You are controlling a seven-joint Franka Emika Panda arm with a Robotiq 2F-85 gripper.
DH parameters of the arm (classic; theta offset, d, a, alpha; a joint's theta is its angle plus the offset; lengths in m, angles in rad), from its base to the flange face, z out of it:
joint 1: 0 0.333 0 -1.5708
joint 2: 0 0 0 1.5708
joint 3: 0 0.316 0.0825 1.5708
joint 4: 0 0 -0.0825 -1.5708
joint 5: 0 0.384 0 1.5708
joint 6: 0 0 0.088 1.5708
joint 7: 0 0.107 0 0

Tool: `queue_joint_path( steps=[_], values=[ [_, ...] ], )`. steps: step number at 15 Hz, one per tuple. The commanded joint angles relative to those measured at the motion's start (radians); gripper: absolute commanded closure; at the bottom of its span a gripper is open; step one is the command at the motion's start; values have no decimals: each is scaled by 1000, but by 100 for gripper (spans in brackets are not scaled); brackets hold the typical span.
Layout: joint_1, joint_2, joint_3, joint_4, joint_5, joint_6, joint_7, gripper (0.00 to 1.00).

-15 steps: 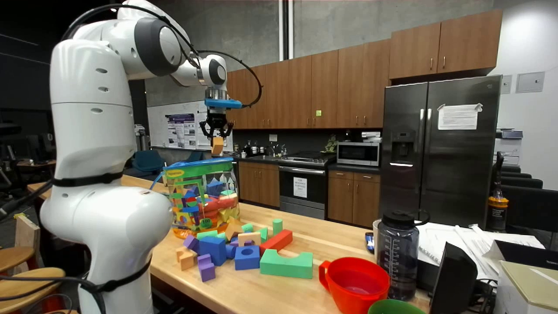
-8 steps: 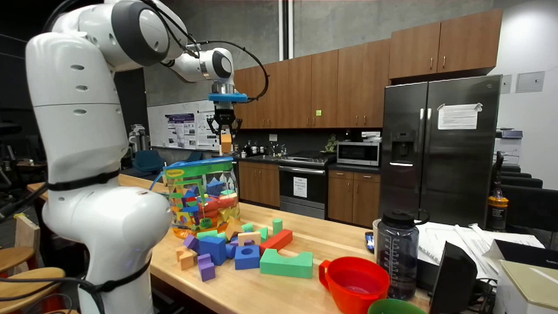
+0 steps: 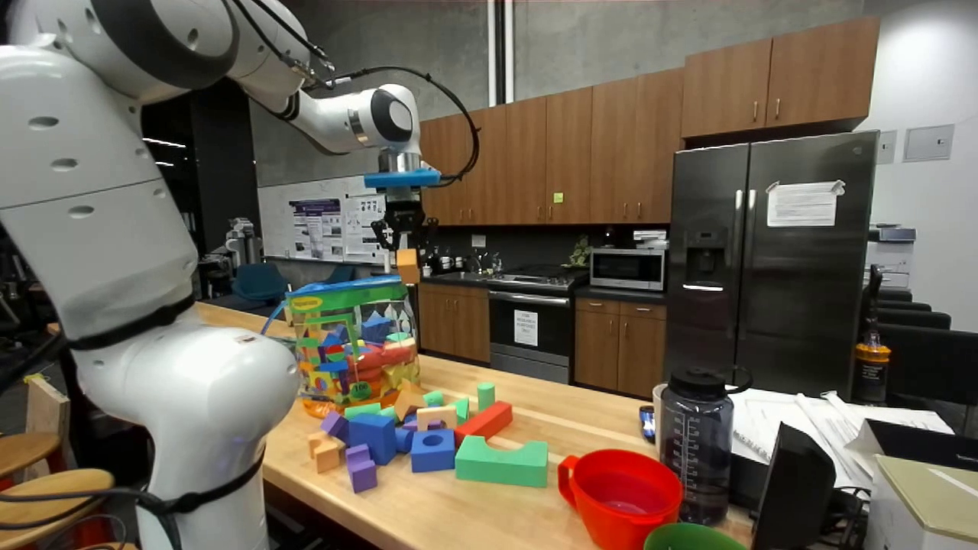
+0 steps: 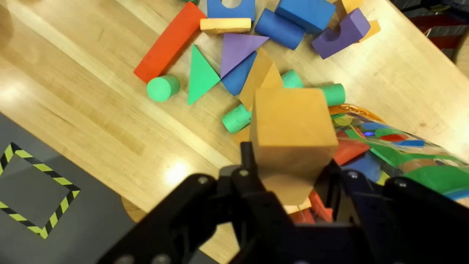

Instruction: Take the yellow block out of the bag

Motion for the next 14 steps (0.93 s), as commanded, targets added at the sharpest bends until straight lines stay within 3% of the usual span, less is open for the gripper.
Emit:
queue_joint_path(
  steps=[1, 6, 14],
  values=[
    [8, -134, 5, -255, -13, 151, 83, 85],
    [36, -196, 31, -481, -8, 307, 165, 85],
    [68, -194, 72, -648, -32, 586, 227, 85]
  ],
)
